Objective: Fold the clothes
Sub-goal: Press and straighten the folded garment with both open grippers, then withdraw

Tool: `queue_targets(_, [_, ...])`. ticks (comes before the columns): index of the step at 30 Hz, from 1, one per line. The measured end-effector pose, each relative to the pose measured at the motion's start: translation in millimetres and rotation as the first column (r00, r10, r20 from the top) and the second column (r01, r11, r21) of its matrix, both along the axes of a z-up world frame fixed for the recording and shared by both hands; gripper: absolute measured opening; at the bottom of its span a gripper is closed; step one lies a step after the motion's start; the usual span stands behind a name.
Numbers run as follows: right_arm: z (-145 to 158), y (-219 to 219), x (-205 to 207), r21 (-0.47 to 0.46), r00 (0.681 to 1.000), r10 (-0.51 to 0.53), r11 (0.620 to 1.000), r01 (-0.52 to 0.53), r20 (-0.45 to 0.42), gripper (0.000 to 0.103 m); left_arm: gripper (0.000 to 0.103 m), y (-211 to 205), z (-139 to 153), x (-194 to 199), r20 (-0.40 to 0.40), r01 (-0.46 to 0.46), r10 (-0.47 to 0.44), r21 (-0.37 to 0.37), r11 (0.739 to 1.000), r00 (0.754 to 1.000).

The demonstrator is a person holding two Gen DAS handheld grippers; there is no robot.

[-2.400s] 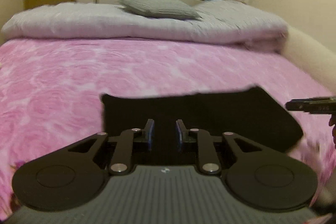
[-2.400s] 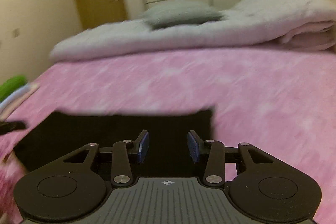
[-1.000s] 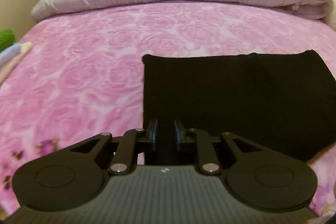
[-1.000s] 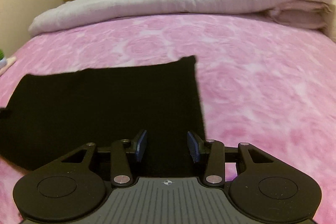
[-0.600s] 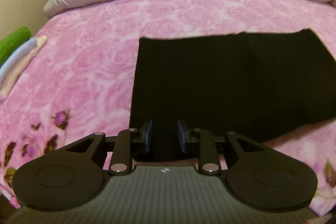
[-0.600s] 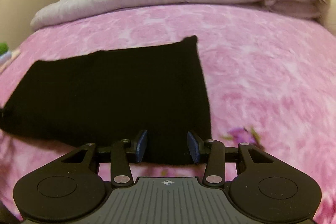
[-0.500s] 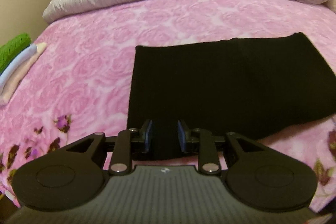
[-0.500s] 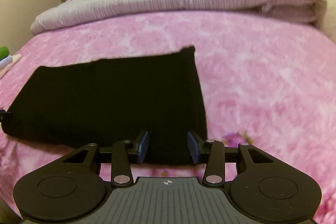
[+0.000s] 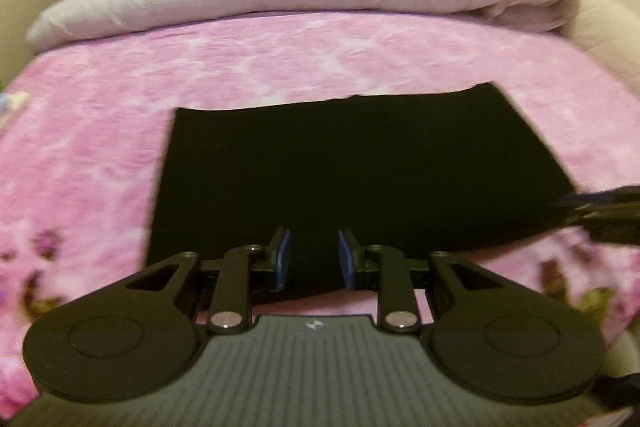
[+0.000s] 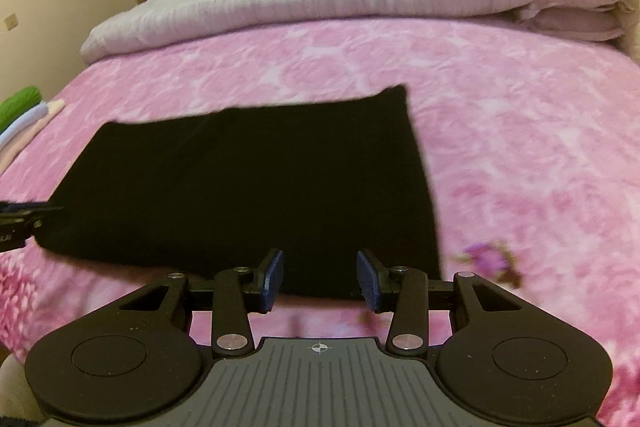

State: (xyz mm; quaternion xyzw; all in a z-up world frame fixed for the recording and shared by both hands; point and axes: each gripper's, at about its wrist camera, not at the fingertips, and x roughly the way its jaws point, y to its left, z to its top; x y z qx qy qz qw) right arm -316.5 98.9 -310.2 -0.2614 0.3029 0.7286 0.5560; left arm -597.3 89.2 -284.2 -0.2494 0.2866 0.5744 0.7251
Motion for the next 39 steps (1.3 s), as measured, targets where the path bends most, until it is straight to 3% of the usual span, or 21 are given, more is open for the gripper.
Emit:
queue_targets(4, [-4,7,-17,0.027,0.998,0.049,0.998,-0.048,-0.041,0.042,0.023,10,-7,19,0.048,0.072,-0.074,0.029,0.997,0.996])
queue_targets(9, [-7,20,-38,0.079,0.992,0.119,0.990,-0.116,-0.035,0.042,0.023,30,-25,40,0.008,0.127,-0.127,0.009,0.992,0.992])
queue_targets(11, [-18,25,-43,0.059,0.991,0.133,0.989,-0.132,0.001,0.042,0.023,32,-41,50,-0.067,0.177,-0.179,-0.034,0.984,0.982])
queue_targets(13, [-28,26,-50,0.050,0.986,0.155,0.986,-0.158,0.058,0.042,0.023,27,-52,56,-0.126,0.205,-0.207,-0.024,0.978,0.970])
queue_targets(16, [-38,20,-66,0.063,0.960,0.207,0.973,-0.222,0.189,0.042,0.023,29,-54,55,-0.099,0.189,-0.191,-0.032,0.982,0.977])
queue_targets(19, [-34,23,-60,0.046,0.972,0.194,0.978,-0.202,0.134,0.042,0.021,32,-39,49,-0.046,0.159,-0.162,-0.061,0.985,0.986])
queue_targets(22, [-18,28,-49,0.065,0.986,0.152,0.985,-0.157,0.069,0.042,0.021,32,-24,48,-0.040,0.146,-0.146,-0.005,0.989,0.988])
queue_targets(24, [-7,30,-41,0.079,0.992,0.123,0.989,-0.124,0.025,0.042,0.021,40,-26,50,-0.035,0.138,-0.138,-0.005,0.990,0.990])
queue_targets(27, [-19,45,-45,0.039,0.989,0.110,0.993,-0.114,0.095,0.042,0.025,50,-45,55,-0.067,0.154,-0.155,-0.029,0.988,0.986])
queue_targets(31, [-34,47,-42,0.051,0.991,0.110,0.992,-0.114,0.075,0.042,0.025,47,-47,56,-0.086,0.157,-0.158,-0.027,0.987,0.984])
queue_targets(34, [-25,45,-39,0.012,0.996,0.076,0.997,-0.076,0.050,0.042,0.025,41,-34,61,-0.140,0.148,-0.155,-0.057,0.987,0.978])
queue_targets(37, [-7,26,-37,-0.006,0.997,0.029,1.000,-0.029,0.068,0.046,0.025,21,-20,61,-0.229,0.100,-0.116,-0.081,0.992,0.967])
queue_targets(39, [1,15,-36,-0.030,0.996,-0.008,0.999,0.011,0.090,0.046,0.025,6,-15,55,-0.239,0.058,-0.076,-0.083,0.995,0.968])
